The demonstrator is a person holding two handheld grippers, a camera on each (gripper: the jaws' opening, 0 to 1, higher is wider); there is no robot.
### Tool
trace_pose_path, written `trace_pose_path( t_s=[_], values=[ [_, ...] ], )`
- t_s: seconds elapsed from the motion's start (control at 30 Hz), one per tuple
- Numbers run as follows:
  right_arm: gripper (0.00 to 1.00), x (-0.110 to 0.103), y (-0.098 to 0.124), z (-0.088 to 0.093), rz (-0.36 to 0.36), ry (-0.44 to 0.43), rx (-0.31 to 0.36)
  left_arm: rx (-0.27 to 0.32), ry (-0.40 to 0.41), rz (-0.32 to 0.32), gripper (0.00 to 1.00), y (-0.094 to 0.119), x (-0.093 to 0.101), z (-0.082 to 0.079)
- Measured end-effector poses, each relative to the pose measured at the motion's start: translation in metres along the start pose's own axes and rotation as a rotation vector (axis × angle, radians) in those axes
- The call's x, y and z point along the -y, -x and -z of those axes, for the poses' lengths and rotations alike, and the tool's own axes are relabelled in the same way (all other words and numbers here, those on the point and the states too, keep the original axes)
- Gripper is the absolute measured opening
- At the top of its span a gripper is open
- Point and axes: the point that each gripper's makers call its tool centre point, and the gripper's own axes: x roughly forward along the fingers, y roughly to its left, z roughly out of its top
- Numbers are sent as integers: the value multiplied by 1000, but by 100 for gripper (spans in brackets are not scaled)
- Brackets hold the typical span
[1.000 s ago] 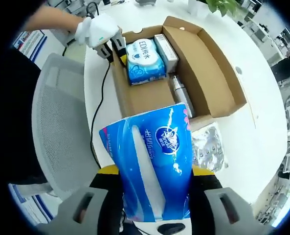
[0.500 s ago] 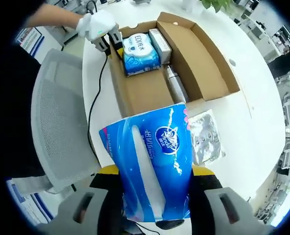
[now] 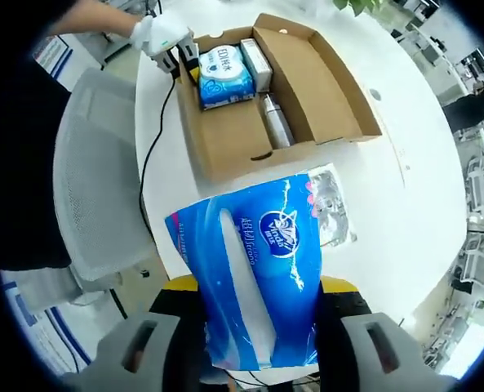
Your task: Operate the shoe box by opening the lid, removing the specified soft item, and placing it in the target area until the item is outside and the box remains undamaged.
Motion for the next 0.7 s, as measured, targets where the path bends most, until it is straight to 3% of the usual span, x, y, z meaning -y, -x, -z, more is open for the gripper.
trace_pose_path(
  t_s=[0.23,0.7],
  values=[
    [50,15,8,-3,24,-2,12,0,0,0,4,0,1,0],
    [50,52,-7,-11,38,43,32,-1,4,0,4,1,0,0]
  ],
)
